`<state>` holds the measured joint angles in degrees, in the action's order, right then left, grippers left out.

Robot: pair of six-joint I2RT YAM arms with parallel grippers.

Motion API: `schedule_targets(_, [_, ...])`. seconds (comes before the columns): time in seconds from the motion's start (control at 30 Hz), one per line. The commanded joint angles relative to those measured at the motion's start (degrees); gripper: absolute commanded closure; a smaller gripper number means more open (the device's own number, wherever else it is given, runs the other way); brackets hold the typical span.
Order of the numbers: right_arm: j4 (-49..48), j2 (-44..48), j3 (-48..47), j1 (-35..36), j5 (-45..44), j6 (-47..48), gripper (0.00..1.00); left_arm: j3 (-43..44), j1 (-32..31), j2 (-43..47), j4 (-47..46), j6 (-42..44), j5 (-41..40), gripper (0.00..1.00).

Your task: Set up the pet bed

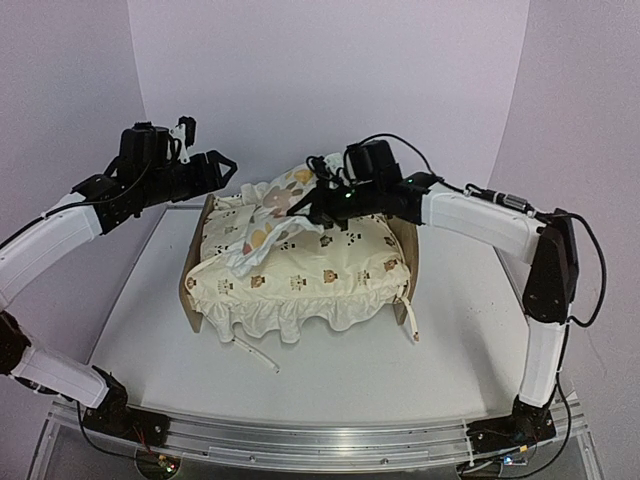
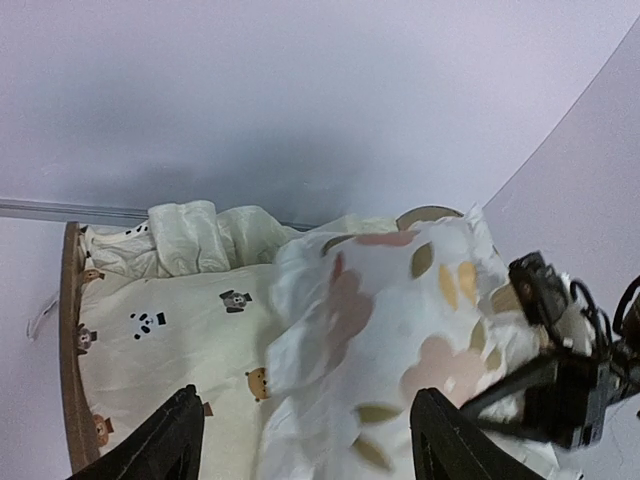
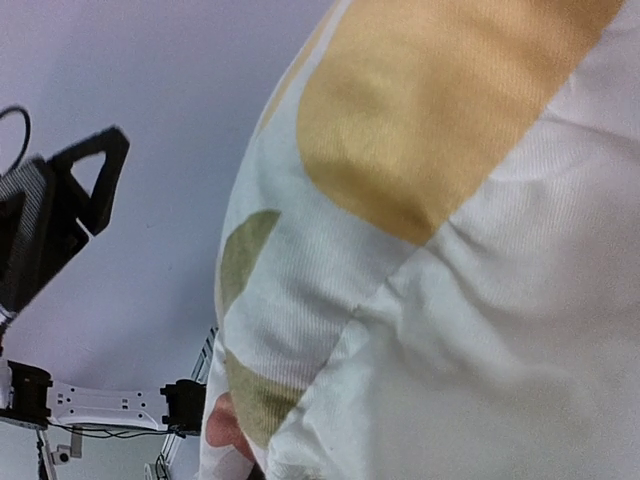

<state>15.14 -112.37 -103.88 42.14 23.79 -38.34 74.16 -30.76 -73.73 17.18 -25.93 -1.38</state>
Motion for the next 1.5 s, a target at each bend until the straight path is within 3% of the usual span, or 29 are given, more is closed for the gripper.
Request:
schedule_targets(0.0, [10.49,4.46,-2.75,-9.76,6.69,1.58,1.0,-2.87,-0.18,3.25,2.29,2.7,-3.03,0.26])
schedule_targets(0.4, [37.2,-3.62,-18.97,-19.07,13.2,15.45,1.0,-10.77,-0.25,8.59,4.56,4.45,-7.57,0.25])
schedule_targets(0.7, [42.13,-1.26,-16.89,-22.34,13.04,20.81,1.0,-11.26,-0.17,8.52,4.57,5.36,-7.64,0.25])
schedule_targets(0.77, [42.18,-0.93,-16.2,-22.99,13.2,21.38,0.9,-11.13,-0.18,8.26,4.5,5.37,-7.37,0.25])
schedule_targets(0.83, [42.26,-0.72,-16.05,-23.11,13.27,21.83,0.68,-11.11,-0.16,7.9,4.35,5.36,-7.22,0.25])
schedule_targets(0.97, [42.19,0.5,-15.5,-23.12,12.02,22.33,0.38,-11.4,-0.2,7.48,4.04,5.36,-7.03,0.25])
schedule_targets(1.23, [42.5,5.6,-16.42,-23.18,6.77,24.59,0.23,-11.24,-0.19,7.6,4.7,6.55,-7.54,0.25])
schedule_targets(1.47, [41.21,15.55,-8.67,-23.18,-6.1,27.51,0.07,-12.87,-0.15,9.81,4.22,9.48,-10.59,0.25])
